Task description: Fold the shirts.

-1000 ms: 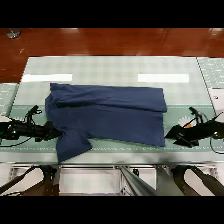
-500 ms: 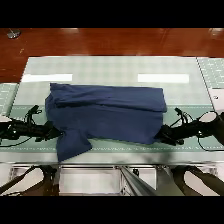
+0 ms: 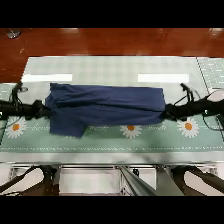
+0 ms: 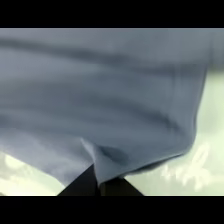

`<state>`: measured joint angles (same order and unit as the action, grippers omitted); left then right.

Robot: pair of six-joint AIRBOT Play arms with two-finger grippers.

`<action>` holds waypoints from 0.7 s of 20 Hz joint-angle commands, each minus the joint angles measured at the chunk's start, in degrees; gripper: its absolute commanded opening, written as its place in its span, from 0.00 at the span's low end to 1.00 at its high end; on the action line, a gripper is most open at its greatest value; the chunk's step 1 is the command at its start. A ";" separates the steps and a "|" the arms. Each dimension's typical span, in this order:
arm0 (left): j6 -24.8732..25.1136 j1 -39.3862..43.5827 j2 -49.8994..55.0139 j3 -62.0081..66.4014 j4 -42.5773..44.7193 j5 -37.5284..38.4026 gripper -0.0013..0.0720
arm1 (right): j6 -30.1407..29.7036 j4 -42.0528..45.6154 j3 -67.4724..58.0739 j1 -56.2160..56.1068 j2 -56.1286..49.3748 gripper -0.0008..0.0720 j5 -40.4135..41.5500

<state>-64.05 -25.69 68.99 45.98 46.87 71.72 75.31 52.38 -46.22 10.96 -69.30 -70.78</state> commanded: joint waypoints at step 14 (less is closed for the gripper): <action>-9.29 12.11 28.89 29.86 1.84 -9.03 0.98 | 0.04 -8.50 -24.11 1.38 -25.33 0.86 7.02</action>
<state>-73.80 -13.85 95.48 73.36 46.24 59.40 77.87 46.04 -68.53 11.31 -92.25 -62.83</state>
